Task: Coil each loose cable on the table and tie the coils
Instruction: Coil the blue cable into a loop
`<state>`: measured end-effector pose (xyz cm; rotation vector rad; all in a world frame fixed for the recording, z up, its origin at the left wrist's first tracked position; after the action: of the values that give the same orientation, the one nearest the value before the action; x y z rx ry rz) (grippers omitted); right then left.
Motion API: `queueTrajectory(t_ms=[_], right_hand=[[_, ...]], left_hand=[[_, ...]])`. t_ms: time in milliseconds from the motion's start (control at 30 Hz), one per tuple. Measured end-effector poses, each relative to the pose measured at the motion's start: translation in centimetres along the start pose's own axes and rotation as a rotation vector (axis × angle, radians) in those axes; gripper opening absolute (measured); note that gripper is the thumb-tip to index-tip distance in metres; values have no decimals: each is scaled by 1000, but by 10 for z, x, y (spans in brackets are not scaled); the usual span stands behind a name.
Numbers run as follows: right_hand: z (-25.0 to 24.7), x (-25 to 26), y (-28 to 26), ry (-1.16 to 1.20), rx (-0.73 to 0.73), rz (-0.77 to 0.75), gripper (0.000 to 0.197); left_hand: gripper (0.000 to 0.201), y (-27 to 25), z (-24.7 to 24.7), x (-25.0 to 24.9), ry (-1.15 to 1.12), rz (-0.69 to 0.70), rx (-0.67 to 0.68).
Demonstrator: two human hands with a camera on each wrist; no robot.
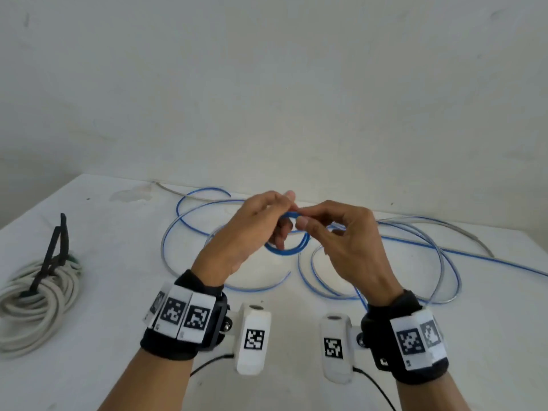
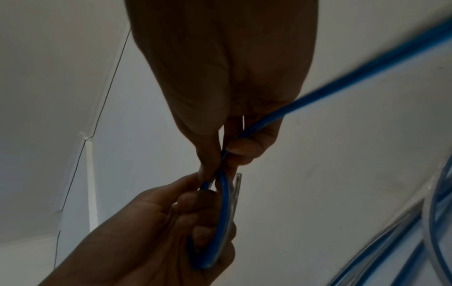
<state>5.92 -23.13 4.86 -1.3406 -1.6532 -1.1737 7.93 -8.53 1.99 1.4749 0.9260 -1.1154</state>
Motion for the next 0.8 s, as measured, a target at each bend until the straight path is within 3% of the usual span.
queueTrajectory(t_ms=[300, 400, 600, 800], right_hand=[[6, 1, -1, -37, 37, -11, 10], [5, 1, -2, -7, -44, -15, 8], [8, 1, -8, 94, -174, -13, 16], [14, 4, -11, 205, -152, 2, 22]], left_hand=[[45, -1, -2, 2, 121, -12, 26], [49, 1, -12, 0, 164, 27, -65], [38, 2, -33, -12, -112, 120, -315], [35, 1, -32, -16, -168, 133, -366]])
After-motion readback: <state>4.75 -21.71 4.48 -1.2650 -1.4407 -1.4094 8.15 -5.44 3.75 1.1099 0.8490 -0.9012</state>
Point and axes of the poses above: each hand's wrist, its own y-axis towards the middle knuckle, its own z-axis out of the palm, x = y × z, the point moved 10 cm from there along y, towards the middle knuckle, and after that the axes turned 13 degrees about z, right-handed, at the moved point
